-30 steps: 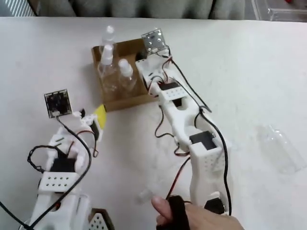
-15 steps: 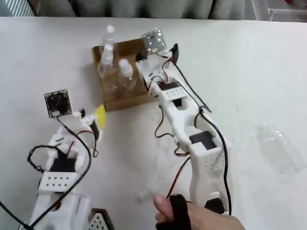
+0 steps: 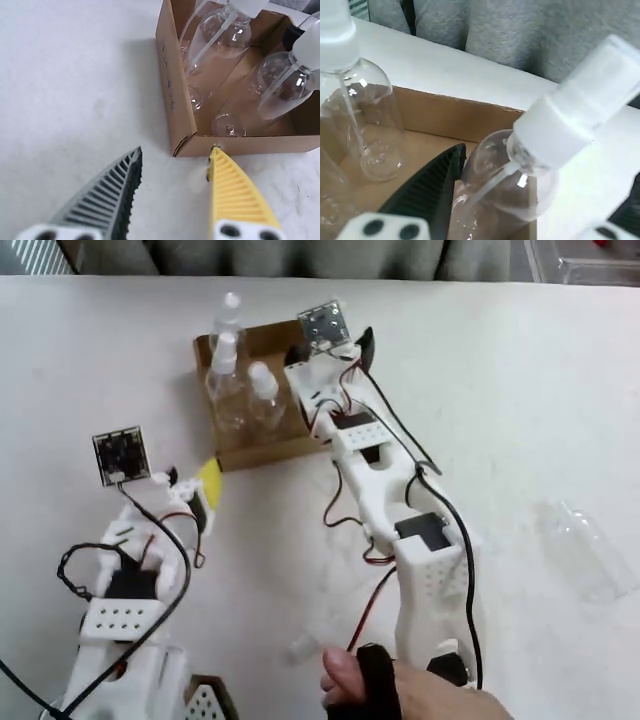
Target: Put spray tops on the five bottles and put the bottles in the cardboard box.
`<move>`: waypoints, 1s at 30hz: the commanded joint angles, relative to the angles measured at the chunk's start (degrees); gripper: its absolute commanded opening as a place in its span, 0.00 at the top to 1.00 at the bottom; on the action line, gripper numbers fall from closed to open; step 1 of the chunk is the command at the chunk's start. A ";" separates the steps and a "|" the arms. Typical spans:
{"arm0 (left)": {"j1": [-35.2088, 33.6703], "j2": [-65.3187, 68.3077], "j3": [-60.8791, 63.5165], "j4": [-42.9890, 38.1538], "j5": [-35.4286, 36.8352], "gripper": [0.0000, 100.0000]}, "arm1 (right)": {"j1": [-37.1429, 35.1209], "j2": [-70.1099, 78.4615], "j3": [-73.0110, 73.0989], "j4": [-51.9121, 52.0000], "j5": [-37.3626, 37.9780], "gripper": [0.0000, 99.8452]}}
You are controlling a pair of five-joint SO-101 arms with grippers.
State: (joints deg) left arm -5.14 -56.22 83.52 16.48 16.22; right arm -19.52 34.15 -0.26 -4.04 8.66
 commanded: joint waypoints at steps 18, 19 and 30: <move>-0.75 -1.54 0.00 -2.11 0.35 0.79 | 0.48 -1.45 -1.14 -0.92 5.45 0.58; -0.75 -1.54 0.00 -2.11 0.35 0.79 | 0.48 -1.89 -1.14 -0.84 5.54 0.58; -0.75 -1.54 0.00 -2.11 0.35 0.79 | 0.48 -9.71 5.01 -0.92 5.45 0.58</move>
State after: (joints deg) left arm -5.14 -56.22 83.52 16.48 16.22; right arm -19.43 29.05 4.66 -4.04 13.41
